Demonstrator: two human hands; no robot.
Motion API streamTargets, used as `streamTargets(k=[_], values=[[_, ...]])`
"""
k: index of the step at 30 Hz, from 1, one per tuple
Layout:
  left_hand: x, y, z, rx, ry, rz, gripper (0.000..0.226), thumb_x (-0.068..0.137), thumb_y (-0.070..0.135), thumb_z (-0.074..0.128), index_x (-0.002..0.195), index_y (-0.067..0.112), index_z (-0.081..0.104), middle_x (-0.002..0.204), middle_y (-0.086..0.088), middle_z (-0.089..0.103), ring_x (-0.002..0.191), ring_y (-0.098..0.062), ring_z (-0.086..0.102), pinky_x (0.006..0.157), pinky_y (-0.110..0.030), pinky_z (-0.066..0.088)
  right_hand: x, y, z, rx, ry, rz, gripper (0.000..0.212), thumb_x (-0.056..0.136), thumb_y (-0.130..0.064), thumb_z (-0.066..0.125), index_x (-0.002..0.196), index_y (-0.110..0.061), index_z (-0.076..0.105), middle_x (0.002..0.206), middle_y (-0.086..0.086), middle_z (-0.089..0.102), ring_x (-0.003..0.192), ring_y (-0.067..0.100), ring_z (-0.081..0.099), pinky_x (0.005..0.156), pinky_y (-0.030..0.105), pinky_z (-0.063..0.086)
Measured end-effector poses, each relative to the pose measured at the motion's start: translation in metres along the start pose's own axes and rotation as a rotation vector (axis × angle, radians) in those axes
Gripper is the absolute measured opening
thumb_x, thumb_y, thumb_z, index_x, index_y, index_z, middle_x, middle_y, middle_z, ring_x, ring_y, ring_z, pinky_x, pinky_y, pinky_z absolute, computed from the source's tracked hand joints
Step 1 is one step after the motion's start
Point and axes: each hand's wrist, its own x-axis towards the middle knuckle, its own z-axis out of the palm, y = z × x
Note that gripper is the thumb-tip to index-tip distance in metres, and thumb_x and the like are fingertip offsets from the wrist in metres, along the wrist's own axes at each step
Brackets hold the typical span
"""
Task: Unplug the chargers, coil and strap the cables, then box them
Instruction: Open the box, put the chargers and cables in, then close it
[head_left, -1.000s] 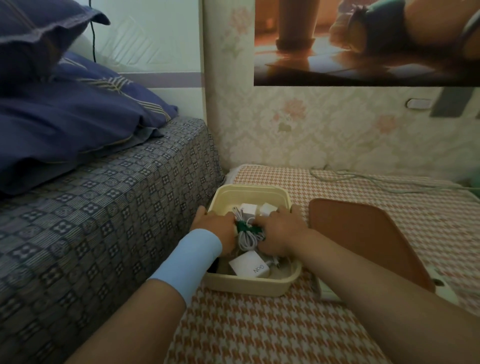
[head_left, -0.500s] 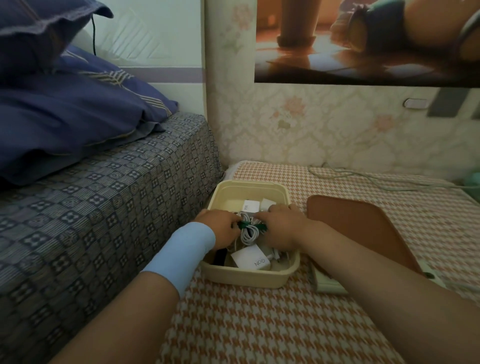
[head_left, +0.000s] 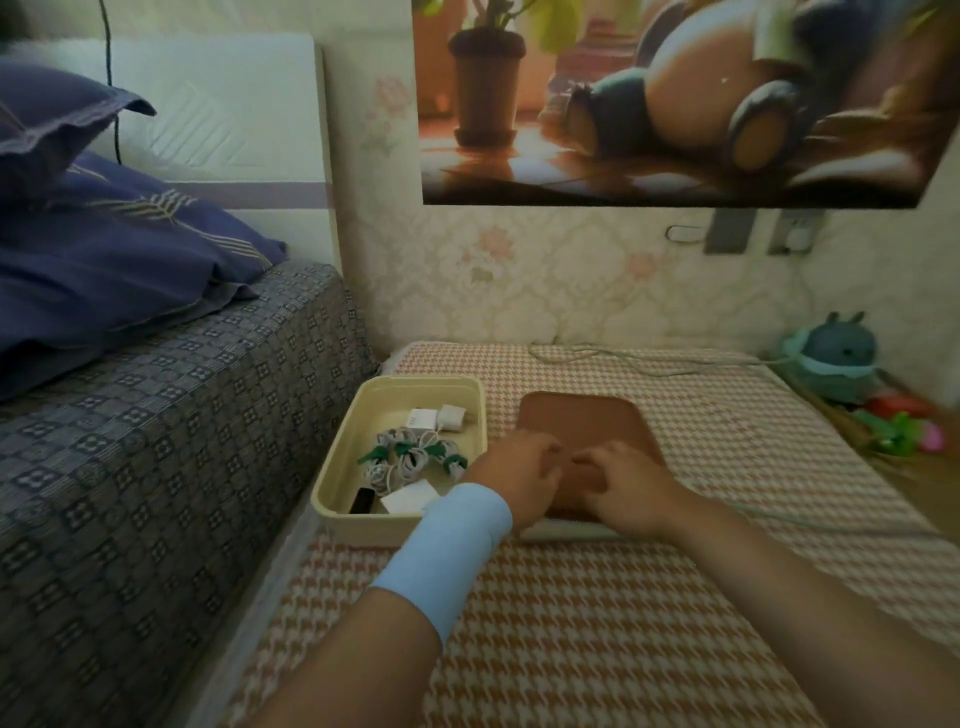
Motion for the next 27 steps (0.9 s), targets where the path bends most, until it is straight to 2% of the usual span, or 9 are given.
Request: streamTargets(k=[2, 5, 9, 11, 14, 17, 21, 24, 27], values=[[0.010, 0.014, 0.020, 0.001, -0.051, -0.084, 0.047, 0.100, 0.035, 0.046, 0.145, 0.022, 0.042, 0.149, -0.007, 0.041, 0.130, -0.028, 0.046, 0.108, -0.039, 0.039, -0.014, 0.021, -0.001, 0.013, -0.020, 0.037, 0.063, 0.093, -0.052, 0.057, 0.152, -0.033, 0.041, 0.159, 0.008, 0.033, 0.144, 0.028, 0.037, 0.118, 0.044, 0.033], [0.022, 0.017, 0.048, 0.029, -0.168, -0.253, 0.063, 0.100, 0.046, 0.044, 0.154, 0.019, 0.026, 0.162, -0.010, 0.016, 0.144, -0.035, 0.028, 0.115, -0.046, 0.032, -0.033, 0.048, 0.005, 0.020, -0.036, 0.116, 0.073, 0.091, -0.064, 0.056, 0.156, -0.041, 0.030, 0.166, 0.007, 0.017, 0.150, 0.030, 0.025, 0.121, 0.045, 0.028], [0.028, 0.016, 0.066, 0.027, -0.177, -0.381, 0.079, 0.095, 0.058, 0.047, 0.157, 0.024, 0.012, 0.164, -0.011, -0.010, 0.149, -0.039, 0.011, 0.117, -0.051, 0.028, -0.029, 0.067, 0.010, 0.062, 0.016, 0.164, 0.084, 0.085, -0.079, 0.046, 0.157, -0.046, 0.019, 0.167, 0.007, 0.019, 0.149, 0.030, 0.027, 0.120, 0.045, 0.029], [0.034, 0.016, 0.068, -0.028, -0.112, -0.436, 0.085, 0.089, 0.063, 0.052, 0.156, 0.026, 0.016, 0.164, -0.012, -0.003, 0.146, -0.040, 0.019, 0.114, -0.050, 0.033, -0.023, 0.066, 0.011, 0.044, -0.007, 0.188, 0.085, 0.086, -0.082, 0.041, 0.158, -0.047, 0.011, 0.168, 0.010, 0.012, 0.153, 0.034, 0.017, 0.123, 0.051, 0.017], [0.038, 0.011, 0.064, -0.204, -0.040, -0.473, 0.079, 0.086, 0.060, 0.054, 0.151, 0.021, 0.032, 0.155, -0.008, 0.036, 0.131, -0.033, 0.047, 0.105, -0.042, 0.044, -0.016, 0.058, 0.016, -0.012, -0.025, 0.200, 0.087, 0.087, -0.081, 0.040, 0.160, -0.043, 0.011, 0.168, 0.017, 0.008, 0.154, 0.036, 0.007, 0.123, 0.055, 0.002], [0.037, 0.006, 0.055, -0.250, 0.011, -0.457, 0.055, 0.097, 0.037, 0.055, 0.146, 0.016, 0.042, 0.149, -0.008, 0.047, 0.127, -0.030, 0.052, 0.104, -0.037, 0.045, -0.010, 0.054, 0.020, 0.074, 0.047, 0.220, 0.091, 0.083, -0.077, 0.054, 0.158, -0.038, 0.023, 0.164, 0.017, 0.021, 0.149, 0.037, 0.022, 0.123, 0.053, 0.015], [0.027, 0.015, 0.041, -0.284, 0.173, -0.427, 0.046, 0.099, 0.022, 0.055, 0.144, 0.012, 0.049, 0.148, -0.008, 0.048, 0.132, -0.028, 0.049, 0.106, -0.036, 0.040, -0.012, 0.051, 0.020, 0.346, 0.147, 0.249, 0.106, 0.070, -0.074, 0.070, 0.157, -0.027, 0.032, 0.154, 0.011, 0.039, 0.139, 0.031, 0.042, 0.116, 0.045, 0.036], [0.021, 0.020, 0.021, -0.354, 0.301, -0.415, 0.041, 0.100, 0.020, 0.054, 0.140, 0.011, 0.053, 0.145, -0.008, 0.053, 0.129, -0.028, 0.051, 0.105, -0.035, 0.042, -0.019, 0.043, 0.013, 0.583, 0.206, 0.220, 0.103, 0.073, -0.058, 0.082, 0.157, -0.021, 0.033, 0.156, 0.006, 0.039, 0.139, 0.026, 0.044, 0.115, 0.041, 0.040], [0.009, 0.017, -0.005, -0.414, 0.411, -0.345, 0.038, 0.101, 0.019, 0.052, 0.138, 0.013, 0.056, 0.143, -0.006, 0.054, 0.128, -0.027, 0.053, 0.104, -0.035, 0.042, -0.024, 0.025, 0.007, 0.652, 0.256, 0.137, 0.089, 0.079, -0.047, 0.083, 0.154, -0.023, 0.040, 0.159, 0.000, 0.035, 0.143, 0.023, 0.040, 0.118, 0.044, 0.037]])
